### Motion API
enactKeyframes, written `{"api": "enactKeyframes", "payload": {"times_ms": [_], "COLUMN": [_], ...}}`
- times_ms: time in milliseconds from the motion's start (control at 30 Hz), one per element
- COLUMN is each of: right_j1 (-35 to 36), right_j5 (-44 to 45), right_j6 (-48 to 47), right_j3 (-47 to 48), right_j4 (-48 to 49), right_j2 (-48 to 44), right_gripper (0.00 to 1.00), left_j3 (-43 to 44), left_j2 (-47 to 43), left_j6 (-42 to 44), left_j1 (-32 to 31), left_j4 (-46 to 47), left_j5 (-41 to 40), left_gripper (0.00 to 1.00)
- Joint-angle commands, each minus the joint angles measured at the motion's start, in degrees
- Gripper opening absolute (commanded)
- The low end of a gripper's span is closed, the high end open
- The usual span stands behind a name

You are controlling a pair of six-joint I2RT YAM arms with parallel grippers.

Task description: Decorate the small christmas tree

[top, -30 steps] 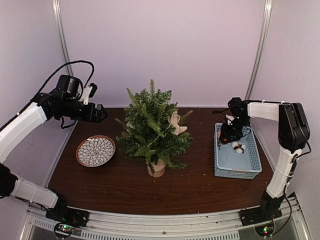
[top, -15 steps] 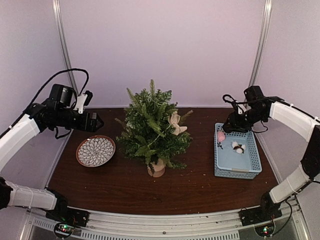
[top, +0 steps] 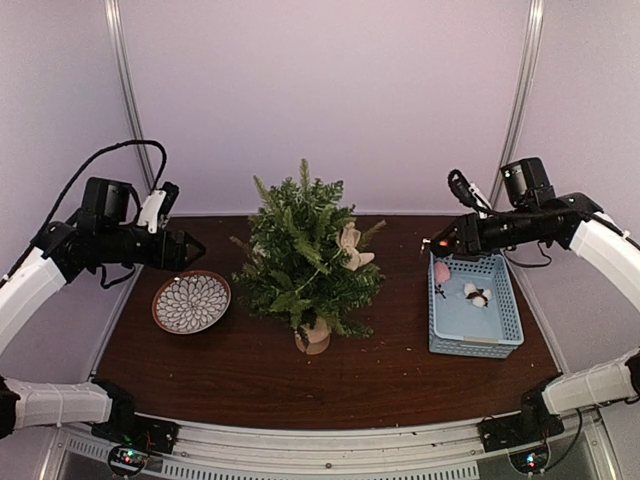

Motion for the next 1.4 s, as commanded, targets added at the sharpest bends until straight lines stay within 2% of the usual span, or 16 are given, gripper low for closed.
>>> {"api": "enactKeyframes", "payload": {"times_ms": [0,200,367,500,733,1033,1367], "right_j1": [6.1,15.6,26.1,35.6,50.2,56.3,56.3], "right_j5": [-1.3,1.9,10.4,18.8,29.5,35.5,39.5], "right_j6": [-1.3,0.6,4.1,4.7,0.7,-6.1,-12.5], "right_j3": [1.9,5.7,9.9,17.9,32.8,54.9,63.2], "right_j4": [-1.0,-2.9,-2.4,-4.7,-9.9,-19.6,-16.8], "right_j2": [-4.4,-7.6,-8.2,-4.5,5.3,17.8,24.8], "right_gripper": [0.3,0.29,0.28,0.27,0.26,0.25,0.26], "left_j3": [-0.8,-1.2,-1.8,-1.5,-5.5,-6.1,-6.9], "left_j2": [-2.3,-3.4,-4.1,-4.9,-9.2,-10.8,-11.3], "left_j6": [1.3,2.4,5.1,5.7,2.9,2.3,1.4], "left_j1": [0.3,0.3,0.3,0.3,0.3,0.3,0.3], "left_j4": [3.1,3.0,3.2,3.3,6.3,6.5,7.1], "left_j5": [1.7,2.1,3.3,3.8,3.4,3.1,2.3], "left_gripper": [0.86,0.85,0.85,0.85,0.85,0.85,0.85]}}
